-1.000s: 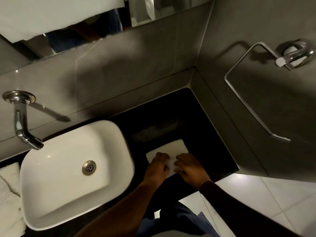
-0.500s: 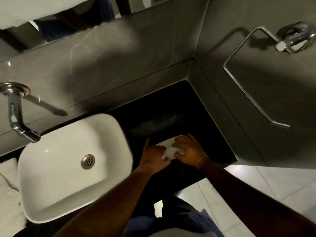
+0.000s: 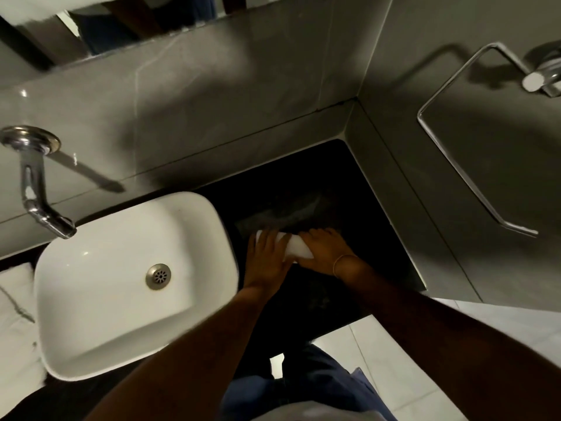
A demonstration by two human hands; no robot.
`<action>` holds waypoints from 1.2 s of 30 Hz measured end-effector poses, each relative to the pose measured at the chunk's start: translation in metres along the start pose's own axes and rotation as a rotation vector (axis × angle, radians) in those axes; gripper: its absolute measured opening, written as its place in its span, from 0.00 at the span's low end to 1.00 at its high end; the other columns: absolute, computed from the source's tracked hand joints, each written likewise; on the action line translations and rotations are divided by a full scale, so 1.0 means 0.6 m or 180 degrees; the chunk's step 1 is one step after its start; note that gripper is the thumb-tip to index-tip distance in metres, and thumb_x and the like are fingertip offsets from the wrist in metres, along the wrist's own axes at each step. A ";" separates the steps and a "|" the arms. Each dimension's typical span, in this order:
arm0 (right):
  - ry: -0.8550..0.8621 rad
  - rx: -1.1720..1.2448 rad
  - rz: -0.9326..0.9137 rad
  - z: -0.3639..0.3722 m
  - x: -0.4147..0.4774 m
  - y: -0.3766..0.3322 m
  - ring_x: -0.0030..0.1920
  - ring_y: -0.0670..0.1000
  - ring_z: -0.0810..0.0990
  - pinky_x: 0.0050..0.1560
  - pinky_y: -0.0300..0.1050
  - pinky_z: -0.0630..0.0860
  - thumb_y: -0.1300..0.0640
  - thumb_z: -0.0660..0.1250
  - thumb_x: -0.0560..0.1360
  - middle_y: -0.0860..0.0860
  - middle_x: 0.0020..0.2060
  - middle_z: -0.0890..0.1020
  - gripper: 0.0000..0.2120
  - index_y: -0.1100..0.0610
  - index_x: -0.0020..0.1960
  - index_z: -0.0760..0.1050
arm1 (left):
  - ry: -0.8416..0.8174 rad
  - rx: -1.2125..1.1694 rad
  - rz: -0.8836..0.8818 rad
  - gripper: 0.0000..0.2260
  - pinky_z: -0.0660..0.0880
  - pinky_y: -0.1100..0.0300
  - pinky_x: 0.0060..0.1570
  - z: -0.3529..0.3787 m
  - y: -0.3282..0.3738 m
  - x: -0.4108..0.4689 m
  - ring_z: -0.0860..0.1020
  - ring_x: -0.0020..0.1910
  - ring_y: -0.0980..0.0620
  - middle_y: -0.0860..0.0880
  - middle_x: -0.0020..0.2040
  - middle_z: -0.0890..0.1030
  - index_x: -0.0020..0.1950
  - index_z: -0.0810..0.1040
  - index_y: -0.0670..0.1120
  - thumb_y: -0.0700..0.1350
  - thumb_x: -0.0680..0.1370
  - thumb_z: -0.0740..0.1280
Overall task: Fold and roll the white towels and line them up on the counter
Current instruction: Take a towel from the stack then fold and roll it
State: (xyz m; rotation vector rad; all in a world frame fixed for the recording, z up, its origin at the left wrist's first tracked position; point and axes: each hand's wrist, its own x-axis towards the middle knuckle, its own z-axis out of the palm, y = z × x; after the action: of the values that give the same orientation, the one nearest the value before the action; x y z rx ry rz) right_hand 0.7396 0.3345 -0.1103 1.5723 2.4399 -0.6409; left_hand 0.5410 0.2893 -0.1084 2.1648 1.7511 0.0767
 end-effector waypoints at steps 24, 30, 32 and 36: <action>0.1115 0.0418 0.0981 -0.015 0.121 0.122 0.68 0.68 0.71 0.64 0.65 0.74 0.64 0.69 0.75 0.65 0.74 0.66 0.34 0.59 0.78 0.60 | -0.0117 0.0028 0.0365 0.36 0.50 0.42 0.79 -0.051 0.060 -0.038 0.47 0.83 0.51 0.50 0.84 0.52 0.83 0.49 0.50 0.50 0.79 0.61; 0.1468 -0.0256 0.0966 -0.046 0.188 0.207 0.71 0.69 0.67 0.66 0.69 0.70 0.60 0.62 0.80 0.65 0.78 0.59 0.33 0.55 0.82 0.52 | -0.0117 -0.0241 0.0294 0.34 0.47 0.43 0.80 -0.065 0.109 -0.019 0.48 0.82 0.54 0.52 0.84 0.54 0.83 0.47 0.52 0.50 0.79 0.58; 0.1369 -0.0471 0.0544 -0.047 0.192 0.229 0.73 0.70 0.60 0.68 0.73 0.63 0.54 0.61 0.79 0.62 0.79 0.55 0.32 0.48 0.81 0.55 | -0.0126 -0.0320 0.0262 0.34 0.47 0.42 0.80 -0.067 0.112 -0.021 0.49 0.82 0.54 0.53 0.83 0.55 0.83 0.48 0.52 0.50 0.78 0.56; 0.1388 -0.0829 -0.0139 -0.046 0.215 0.262 0.77 0.70 0.55 0.70 0.76 0.58 0.56 0.58 0.79 0.60 0.81 0.48 0.31 0.50 0.81 0.56 | -0.0119 -0.0364 0.0214 0.34 0.46 0.43 0.80 -0.058 0.097 -0.040 0.51 0.82 0.54 0.54 0.83 0.55 0.83 0.47 0.53 0.50 0.79 0.58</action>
State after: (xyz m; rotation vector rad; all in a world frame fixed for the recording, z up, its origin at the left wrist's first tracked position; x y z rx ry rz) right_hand 0.8276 0.5082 -0.1738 1.6922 2.7210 0.0298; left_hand 0.5807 0.2649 -0.0539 2.1288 1.6133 0.1487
